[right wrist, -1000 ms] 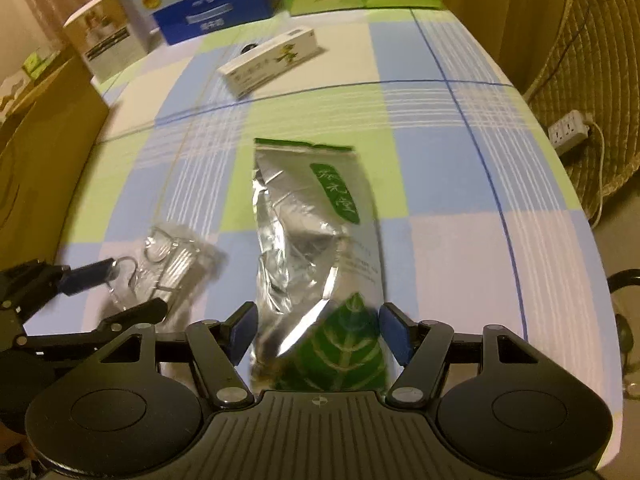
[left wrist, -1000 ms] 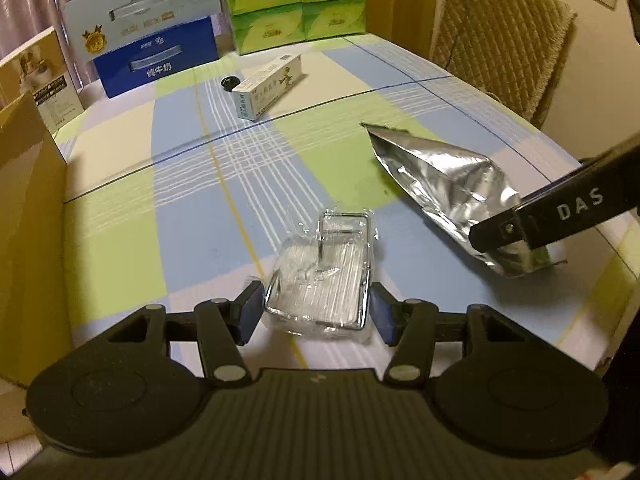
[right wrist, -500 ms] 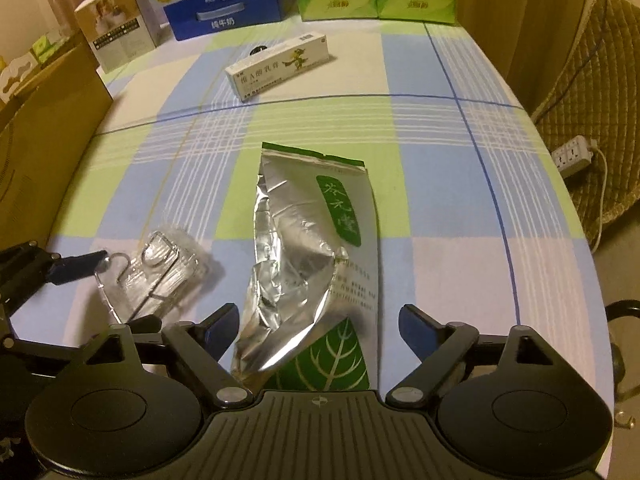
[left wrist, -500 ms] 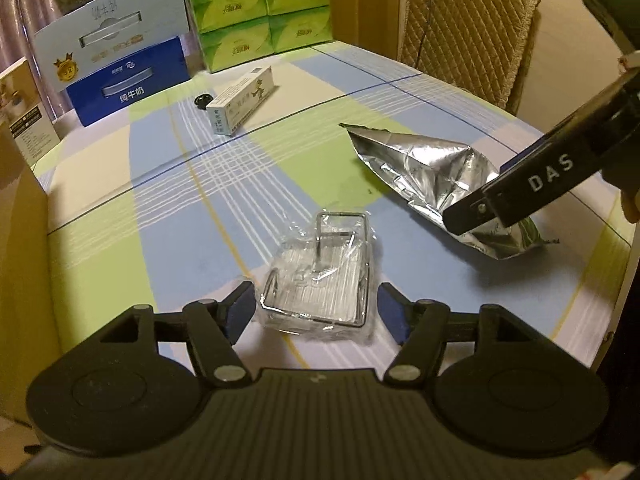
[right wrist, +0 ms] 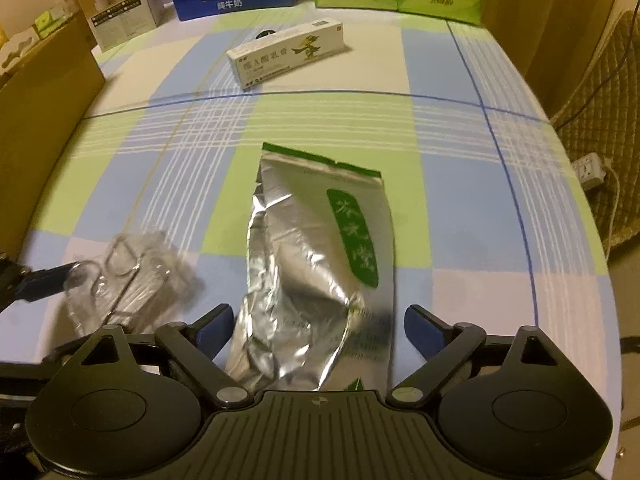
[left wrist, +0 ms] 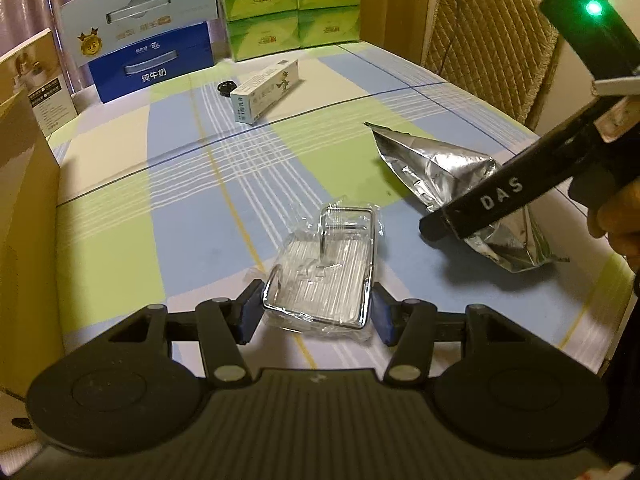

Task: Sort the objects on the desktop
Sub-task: 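Lift the wire rack and silver bag above the table with both tools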

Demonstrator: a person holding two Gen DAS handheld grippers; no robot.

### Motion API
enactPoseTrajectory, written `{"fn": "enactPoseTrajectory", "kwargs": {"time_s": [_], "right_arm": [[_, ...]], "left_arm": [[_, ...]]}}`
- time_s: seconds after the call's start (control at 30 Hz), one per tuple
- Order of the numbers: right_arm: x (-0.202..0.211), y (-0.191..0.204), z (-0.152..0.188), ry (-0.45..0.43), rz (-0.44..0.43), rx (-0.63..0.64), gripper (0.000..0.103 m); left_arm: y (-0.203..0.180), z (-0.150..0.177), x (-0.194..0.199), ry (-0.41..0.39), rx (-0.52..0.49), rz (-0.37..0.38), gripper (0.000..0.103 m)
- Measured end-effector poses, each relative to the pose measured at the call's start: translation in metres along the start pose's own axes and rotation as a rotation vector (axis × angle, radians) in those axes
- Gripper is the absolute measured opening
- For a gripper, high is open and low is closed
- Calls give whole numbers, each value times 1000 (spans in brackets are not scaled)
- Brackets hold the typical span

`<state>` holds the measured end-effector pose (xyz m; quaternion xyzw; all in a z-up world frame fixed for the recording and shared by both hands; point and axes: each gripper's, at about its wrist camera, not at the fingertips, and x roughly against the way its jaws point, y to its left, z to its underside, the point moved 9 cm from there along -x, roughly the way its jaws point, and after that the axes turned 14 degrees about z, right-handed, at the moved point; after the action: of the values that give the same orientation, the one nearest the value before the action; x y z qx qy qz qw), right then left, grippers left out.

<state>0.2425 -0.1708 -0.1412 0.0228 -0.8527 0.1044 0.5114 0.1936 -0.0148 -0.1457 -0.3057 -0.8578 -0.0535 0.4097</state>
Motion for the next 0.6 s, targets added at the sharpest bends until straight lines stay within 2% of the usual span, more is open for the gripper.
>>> {"fn": "enactPoseTrajectory", "kwargs": {"time_s": [0.17,0.4,0.53,0.6], "right_arm": [[-2,2,-1,-2,30,36,88],[3,5,1,-32,36,46,72],[6,3,1,-40,38,40,66],[7,2,2,-40,35,41,66]], "left_arm": [[-2,-1,-3,7,-26,-7,51],[-2,-1,-5,16,-71,-1,52],[-2,-3,-5,24,-105,-7,60],[-1,-2,-5,31,-129,-15,69]]}}
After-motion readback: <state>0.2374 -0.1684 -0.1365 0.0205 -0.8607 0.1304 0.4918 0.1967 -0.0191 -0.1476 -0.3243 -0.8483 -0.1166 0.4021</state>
